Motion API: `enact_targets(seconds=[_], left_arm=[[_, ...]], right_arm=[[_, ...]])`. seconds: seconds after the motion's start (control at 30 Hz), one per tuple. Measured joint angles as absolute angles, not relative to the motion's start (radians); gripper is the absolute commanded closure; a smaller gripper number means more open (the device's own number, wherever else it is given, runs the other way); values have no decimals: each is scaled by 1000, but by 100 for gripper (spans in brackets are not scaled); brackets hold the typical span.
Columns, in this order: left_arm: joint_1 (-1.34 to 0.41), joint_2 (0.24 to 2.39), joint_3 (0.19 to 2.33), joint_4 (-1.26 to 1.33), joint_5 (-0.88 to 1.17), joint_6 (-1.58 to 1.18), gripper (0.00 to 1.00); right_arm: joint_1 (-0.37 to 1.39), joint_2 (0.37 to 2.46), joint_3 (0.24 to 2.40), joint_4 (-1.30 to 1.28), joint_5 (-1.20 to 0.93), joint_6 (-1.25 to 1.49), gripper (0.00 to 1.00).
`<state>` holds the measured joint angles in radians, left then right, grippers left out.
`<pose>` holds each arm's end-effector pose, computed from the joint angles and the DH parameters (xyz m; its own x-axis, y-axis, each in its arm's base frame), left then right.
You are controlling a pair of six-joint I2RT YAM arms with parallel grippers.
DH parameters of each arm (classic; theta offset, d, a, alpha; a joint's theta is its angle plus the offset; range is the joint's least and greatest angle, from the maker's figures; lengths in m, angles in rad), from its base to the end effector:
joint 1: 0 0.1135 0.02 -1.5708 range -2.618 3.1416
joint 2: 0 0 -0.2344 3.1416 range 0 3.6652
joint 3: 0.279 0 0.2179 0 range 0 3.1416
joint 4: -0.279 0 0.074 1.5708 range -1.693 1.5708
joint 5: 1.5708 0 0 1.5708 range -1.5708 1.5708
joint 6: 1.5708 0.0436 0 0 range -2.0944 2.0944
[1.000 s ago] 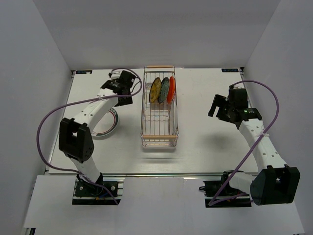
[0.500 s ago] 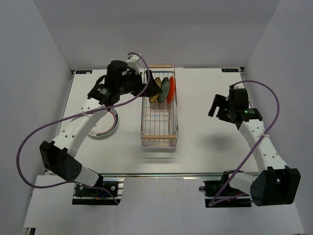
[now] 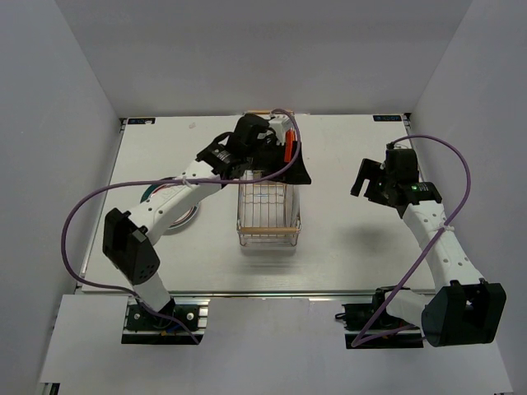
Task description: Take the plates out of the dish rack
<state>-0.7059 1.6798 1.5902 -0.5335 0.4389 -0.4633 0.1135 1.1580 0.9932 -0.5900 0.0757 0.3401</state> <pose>0.2556 -0.2422 0.3213 -0.7771 0.1308 -0.6156 0.5618 0.5852 -0.5848 0.2269 0.0225 0.2726 -0.6612 0.2594 -0.7040 0.1722 0.9657 0.1941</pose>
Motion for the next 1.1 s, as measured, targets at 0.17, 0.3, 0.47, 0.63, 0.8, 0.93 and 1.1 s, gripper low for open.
enact_targets(seconds=[0.17, 0.3, 0.47, 0.63, 0.8, 0.93, 1.1], left_arm=[[-743, 1717, 1673, -590, 359, -470, 25], [-757, 1740, 1698, -641, 281, -472, 27], [-772, 1747, 1701, -697, 215, -480, 33], [-785, 1760, 1709, -709, 202, -489, 48], [-795, 1795, 1737, -734, 194, -497, 56], [-799, 1804, 1750, -760, 175, -506, 68], [-801, 1800, 1758, -798, 158, -559, 81]], right_arm=[[113, 1158, 993, -590, 76, 340, 11], [113, 1158, 993, -590, 76, 340, 11], [113, 1158, 993, -590, 76, 340, 11], [113, 1158, 993, -590, 76, 340, 11], [113, 1158, 993, -590, 79, 340, 11], [113, 1158, 993, -591, 84, 340, 11], [113, 1152, 993, -597, 90, 340, 11]])
